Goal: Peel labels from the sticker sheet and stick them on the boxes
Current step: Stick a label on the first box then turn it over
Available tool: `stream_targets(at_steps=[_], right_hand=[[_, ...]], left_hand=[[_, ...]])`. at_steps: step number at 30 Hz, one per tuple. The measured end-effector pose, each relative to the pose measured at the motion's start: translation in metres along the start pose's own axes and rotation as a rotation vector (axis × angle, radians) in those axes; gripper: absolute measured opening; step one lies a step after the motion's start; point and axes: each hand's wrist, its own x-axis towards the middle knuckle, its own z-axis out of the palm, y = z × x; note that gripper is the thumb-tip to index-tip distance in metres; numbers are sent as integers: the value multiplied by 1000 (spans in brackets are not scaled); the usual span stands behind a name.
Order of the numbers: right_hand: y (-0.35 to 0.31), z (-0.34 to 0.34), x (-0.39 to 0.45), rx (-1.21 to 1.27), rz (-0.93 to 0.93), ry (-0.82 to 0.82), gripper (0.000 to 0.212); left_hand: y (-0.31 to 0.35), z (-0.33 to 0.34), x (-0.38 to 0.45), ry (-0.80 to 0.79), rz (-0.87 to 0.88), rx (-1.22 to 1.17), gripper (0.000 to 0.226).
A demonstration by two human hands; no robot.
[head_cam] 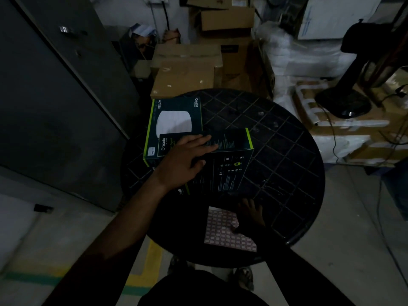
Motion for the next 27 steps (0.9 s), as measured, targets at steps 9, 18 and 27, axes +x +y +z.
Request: stream_targets(at_steps=[9, 18, 27], right_hand=[[2, -102, -13, 438, -255, 41, 19], [-2, -236, -78, 1044, -545, 175, 6], [-3, -249, -65, 1223, -556, 171, 19]], left_hand=[[1, -8, 0, -16, -59, -177, 51], [5, -28, -3, 59, -276, -732, 39], [6, -28, -3, 85, -347, -862, 17]])
